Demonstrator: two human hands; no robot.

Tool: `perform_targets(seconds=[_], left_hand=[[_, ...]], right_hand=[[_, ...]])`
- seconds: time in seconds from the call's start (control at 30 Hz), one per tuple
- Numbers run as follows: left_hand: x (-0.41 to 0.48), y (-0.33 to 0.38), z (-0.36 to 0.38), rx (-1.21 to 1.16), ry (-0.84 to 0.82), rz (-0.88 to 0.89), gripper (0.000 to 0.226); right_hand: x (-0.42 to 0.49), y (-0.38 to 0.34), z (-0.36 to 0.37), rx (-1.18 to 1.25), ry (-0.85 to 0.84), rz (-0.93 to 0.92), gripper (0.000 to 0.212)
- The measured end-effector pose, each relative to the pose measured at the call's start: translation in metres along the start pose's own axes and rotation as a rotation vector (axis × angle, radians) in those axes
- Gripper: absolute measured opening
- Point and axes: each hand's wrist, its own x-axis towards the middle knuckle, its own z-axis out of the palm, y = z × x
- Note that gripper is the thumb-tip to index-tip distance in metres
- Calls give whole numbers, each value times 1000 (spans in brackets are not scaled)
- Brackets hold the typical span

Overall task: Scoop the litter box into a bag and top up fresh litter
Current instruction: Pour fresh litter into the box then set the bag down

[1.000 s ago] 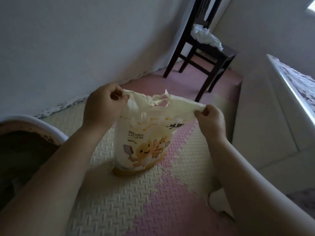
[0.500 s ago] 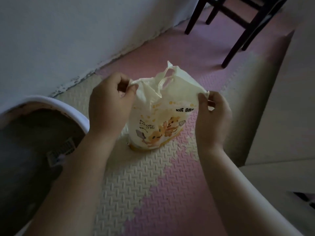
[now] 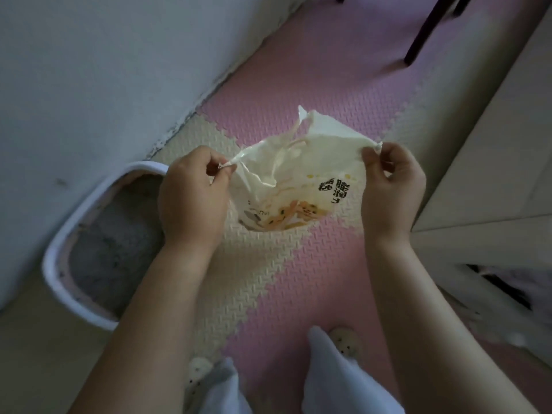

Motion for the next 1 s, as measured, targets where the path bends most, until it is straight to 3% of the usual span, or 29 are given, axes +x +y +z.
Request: perform_targets(seconds=[0.17,0.27,0.4,0.57,0.77,1.0], left_hand=[[-6,115,-111,48,26,151,7],[-20,204,-194,62,63,206,8],[-38,330,-293,40,246,317,14],[-52,461,-376,-153,496,384,14],[-61,560,-439,-344,694,501,11],[-45,611,-457,-458,691,534,2]], right_hand=[[11,-125,-85,30,-49,-6,26],[16,-221,-159,59,-35,-32,19],[35,-350,-257,111,10,-159,11],[66,-480,-359,193,44,-377,10],[91,-569,-451,285,178,-543,9],[121,-612,-483,237,200,-592,12]])
